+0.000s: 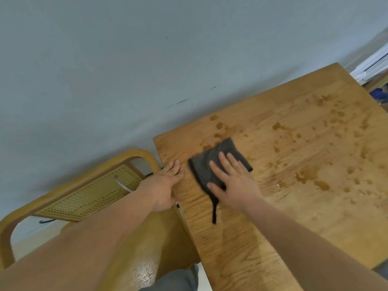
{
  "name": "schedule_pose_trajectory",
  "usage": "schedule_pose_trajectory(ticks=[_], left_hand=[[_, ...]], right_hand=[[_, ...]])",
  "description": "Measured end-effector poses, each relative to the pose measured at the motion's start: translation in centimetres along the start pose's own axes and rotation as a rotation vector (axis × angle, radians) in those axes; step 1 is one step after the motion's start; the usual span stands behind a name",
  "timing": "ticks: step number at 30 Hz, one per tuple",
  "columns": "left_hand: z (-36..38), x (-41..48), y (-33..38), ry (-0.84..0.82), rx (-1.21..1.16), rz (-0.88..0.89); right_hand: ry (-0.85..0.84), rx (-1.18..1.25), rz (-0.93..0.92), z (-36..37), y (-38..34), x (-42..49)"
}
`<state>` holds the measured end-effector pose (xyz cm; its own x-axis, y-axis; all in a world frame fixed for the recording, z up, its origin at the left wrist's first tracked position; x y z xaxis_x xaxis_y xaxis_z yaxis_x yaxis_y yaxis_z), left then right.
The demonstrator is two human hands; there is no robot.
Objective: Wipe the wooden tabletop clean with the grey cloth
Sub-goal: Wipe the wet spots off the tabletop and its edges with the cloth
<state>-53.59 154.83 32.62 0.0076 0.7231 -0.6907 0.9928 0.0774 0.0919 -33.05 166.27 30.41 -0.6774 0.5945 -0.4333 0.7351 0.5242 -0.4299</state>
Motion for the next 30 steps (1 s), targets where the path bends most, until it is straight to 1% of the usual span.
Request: schedule_pose_trajectory(ticks=[4,6,8,10,12,16,18,21,23,26,28,30], left_hand=[[-0.2,0.3,0.1,-0.042,0.016,-0.006],[-0.5,0.3,0.1,-0.046,0.007,-0.007],[-0.7,0.2,0.0,-0.047,-0.007,0.004],[-0.5,0.0,0.0,-0.047,-0.025,0.014],[-0.2,-0.1,0.0,-0.038,-0.039,0.011],[-0.1,0.2,-0.3,-0.008,-0.061,0.012],[-0.1,0.2,-0.4,-0.012,-0.060,0.011],[0.0,0.4,-0.6,-0.013,-0.053,-0.004],[-0.1,0.4,-0.5,-0.029,-0.048,-0.012],[-0.3,0.2,-0.3,-0.073,-0.053,-0.033],[-0.5,0.3,-0.2,-0.078,-0.057,-0.035],[-0.5,0.2,-0.2,-0.082,-0.061,-0.033]], right_hand=[[0.110,0.077,0.167,-5.4,1.0,8.0],[0.161,0.091,0.224,-5.6,0.3,9.6],[0.197,0.063,0.239,-4.9,-0.6,9.4],[0.205,0.035,0.193,-3.5,-1.6,7.7],[0.189,0.007,0.106,-1.6,-2.6,5.1],[0.108,-0.024,-0.042,2.2,-4.2,0.4],[0.074,-0.027,-0.080,2.1,-3.8,0.4],[0.023,-0.102,-0.139,-0.3,-2.6,3.7],[-0.006,-0.136,-0.106,-2.8,-1.6,7.4],[0.040,-0.083,0.054,-6.4,-0.7,11.9],[0.079,-0.024,0.148,-7.1,-0.8,13.1],[0.119,-0.001,0.195,-6.4,-1.7,12.7]])
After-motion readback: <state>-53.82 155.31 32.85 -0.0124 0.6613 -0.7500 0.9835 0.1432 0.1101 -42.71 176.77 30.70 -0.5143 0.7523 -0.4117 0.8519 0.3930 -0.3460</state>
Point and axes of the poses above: each hand's wrist, its own x-axis towards the middle knuckle, its own z-axis out of the palm, y = z × x, the point moved 5 cm from there along x, towards the middle knuckle, and after that the axes turned 15 degrees about x, right-handed, at the moved point
